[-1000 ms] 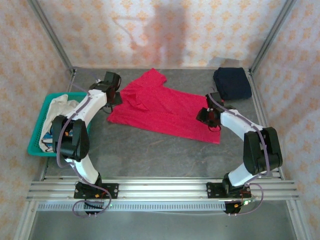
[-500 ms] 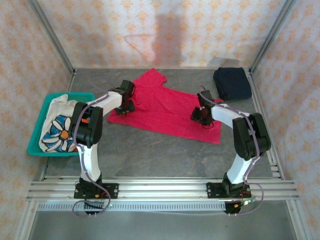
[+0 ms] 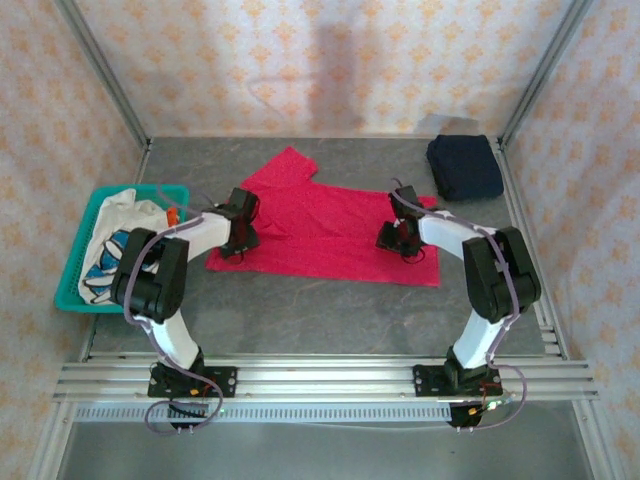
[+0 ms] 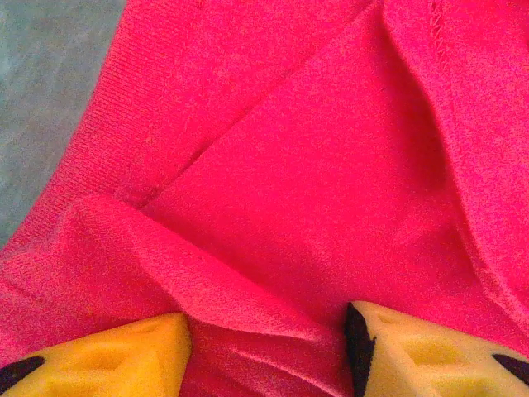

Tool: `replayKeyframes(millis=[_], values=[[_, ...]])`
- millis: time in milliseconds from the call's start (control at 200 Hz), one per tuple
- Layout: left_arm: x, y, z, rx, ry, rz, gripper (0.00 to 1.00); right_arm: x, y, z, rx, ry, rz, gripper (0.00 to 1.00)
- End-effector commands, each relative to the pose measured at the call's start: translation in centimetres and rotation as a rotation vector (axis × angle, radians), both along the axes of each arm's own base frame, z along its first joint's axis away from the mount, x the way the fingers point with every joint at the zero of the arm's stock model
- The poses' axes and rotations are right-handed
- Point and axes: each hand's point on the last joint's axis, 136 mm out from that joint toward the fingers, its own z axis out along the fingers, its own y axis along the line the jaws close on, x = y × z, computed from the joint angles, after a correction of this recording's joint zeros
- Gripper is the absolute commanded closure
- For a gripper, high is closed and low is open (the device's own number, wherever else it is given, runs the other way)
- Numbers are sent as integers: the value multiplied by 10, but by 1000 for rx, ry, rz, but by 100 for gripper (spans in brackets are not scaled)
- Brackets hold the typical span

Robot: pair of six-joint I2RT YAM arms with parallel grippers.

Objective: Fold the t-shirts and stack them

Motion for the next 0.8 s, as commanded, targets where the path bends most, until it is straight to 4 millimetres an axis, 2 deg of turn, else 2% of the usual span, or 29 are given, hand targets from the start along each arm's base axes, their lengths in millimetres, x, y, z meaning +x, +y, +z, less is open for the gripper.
replayKeyframes(millis=[0, 140, 270, 385, 470, 550, 630, 796], values=[[-50, 8, -19, -19, 112, 76, 46, -21, -1, -1, -6, 46, 31, 57], [-89, 9, -27, -65, 147, 120, 46, -34, -3, -4, 0, 56, 27, 57], [-117, 11, -27, -91, 141, 158, 47, -50, -10, -6, -12, 71, 19, 57], [-134, 14, -27, -98, 133, 175, 47, -61, -13, -6, -10, 75, 18, 57], [-141, 14, -27, -99, 141, 171, 46, -60, -12, -4, -2, 65, 25, 56], [-138, 16, -16, -74, 117, 161, 46, -52, -6, 8, 26, 27, 30, 56], [-125, 19, 9, -38, 54, 145, 46, -40, 2, 29, 71, -37, 37, 56], [-78, 24, 71, 38, -89, 108, 42, -8, 13, 77, 139, -208, 19, 49]])
